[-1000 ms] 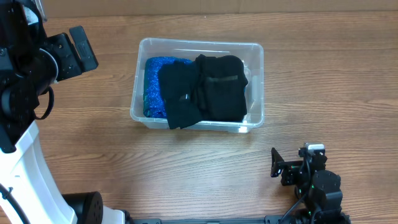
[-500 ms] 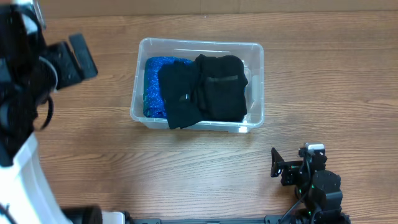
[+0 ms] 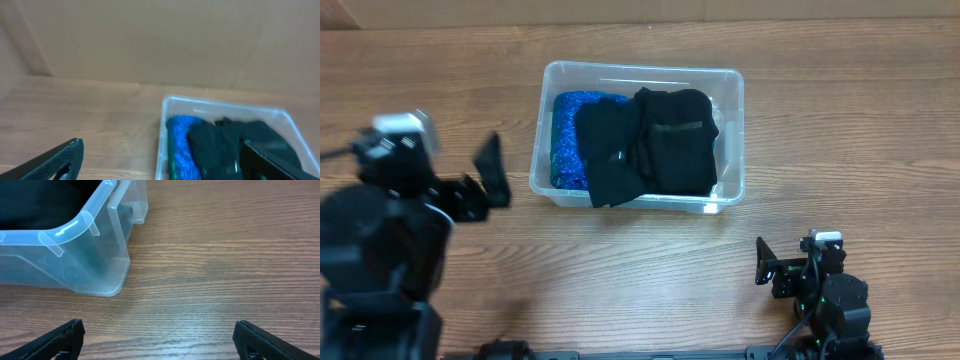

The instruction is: Pack container

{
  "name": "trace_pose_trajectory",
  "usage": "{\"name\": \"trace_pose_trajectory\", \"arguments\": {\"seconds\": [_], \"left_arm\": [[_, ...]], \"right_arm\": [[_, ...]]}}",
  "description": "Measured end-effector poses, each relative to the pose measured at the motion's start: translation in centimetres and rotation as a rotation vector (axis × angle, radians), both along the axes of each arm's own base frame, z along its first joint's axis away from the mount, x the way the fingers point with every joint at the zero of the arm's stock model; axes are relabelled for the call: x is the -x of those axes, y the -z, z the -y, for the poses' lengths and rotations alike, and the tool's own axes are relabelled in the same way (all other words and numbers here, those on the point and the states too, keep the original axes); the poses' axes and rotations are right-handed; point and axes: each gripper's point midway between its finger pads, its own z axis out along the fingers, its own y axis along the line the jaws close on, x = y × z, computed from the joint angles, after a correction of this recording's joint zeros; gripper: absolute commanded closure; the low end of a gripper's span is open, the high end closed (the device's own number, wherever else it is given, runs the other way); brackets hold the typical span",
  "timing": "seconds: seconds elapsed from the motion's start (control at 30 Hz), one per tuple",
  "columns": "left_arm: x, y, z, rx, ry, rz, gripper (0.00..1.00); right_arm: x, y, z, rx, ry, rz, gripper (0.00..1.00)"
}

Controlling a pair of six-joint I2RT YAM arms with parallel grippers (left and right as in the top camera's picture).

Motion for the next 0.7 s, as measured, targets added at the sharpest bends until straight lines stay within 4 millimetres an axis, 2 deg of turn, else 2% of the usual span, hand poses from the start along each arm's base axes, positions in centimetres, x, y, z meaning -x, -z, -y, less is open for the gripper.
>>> {"name": "trace_pose_trajectory", "arguments": {"seconds": [0.2,0.3,0.5,0.7], "left_arm": [[0.9,9.2,1.2,-0.016,0.076,-0.014,0.00],[1.4,12.7,1.5,-0.014,0.092,0.012,0.00],[3.0,18.7,2.0,-0.009,0.118,0.051,0.00],[3.6,22.8,2.6,-0.008,0.144,0.084,0.00]], "right_arm": [[0.0,0.0,0.0,0.000,0.000,0.000,0.00],[0.0,0.0,0.0,0.000,0.000,0.000,0.00],[0.0,0.0,0.0,0.000,0.000,0.000,0.00],[0.0,0.0,0.0,-0.001,0.000,0.000,0.00]]}}
